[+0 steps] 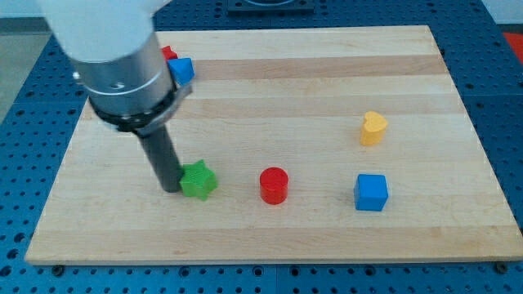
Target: Push the green star along with the red circle closer to the blue cube
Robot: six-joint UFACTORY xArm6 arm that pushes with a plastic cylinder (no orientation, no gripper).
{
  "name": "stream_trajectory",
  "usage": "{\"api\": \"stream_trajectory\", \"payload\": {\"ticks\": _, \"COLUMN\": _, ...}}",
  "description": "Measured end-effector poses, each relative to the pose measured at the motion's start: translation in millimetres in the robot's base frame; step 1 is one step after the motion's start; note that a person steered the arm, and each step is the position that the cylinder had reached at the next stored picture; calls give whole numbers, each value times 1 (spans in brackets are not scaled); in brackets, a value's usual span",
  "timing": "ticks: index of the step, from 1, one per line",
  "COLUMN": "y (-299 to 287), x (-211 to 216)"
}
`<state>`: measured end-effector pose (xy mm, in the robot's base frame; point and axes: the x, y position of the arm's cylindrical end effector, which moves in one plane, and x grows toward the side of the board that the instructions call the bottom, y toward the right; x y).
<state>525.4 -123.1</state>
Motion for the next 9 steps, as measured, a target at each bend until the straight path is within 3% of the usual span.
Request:
{"api": "stream_trajectory", "payload": {"ticks": 5, "y": 188, "x": 1}}
{"api": "stream_trajectory", "payload": {"ticks": 6, "y": 187, "x": 1}}
{"api": "stream_trajectory", "payload": {"ticks": 7, "y": 136, "x": 37}}
{"api": "stream_trajectory", "payload": {"ticks": 8, "y": 122, "x": 80}}
{"api": "stream_trajectory", "payload": {"ticks": 9, "y": 132, "x": 89}}
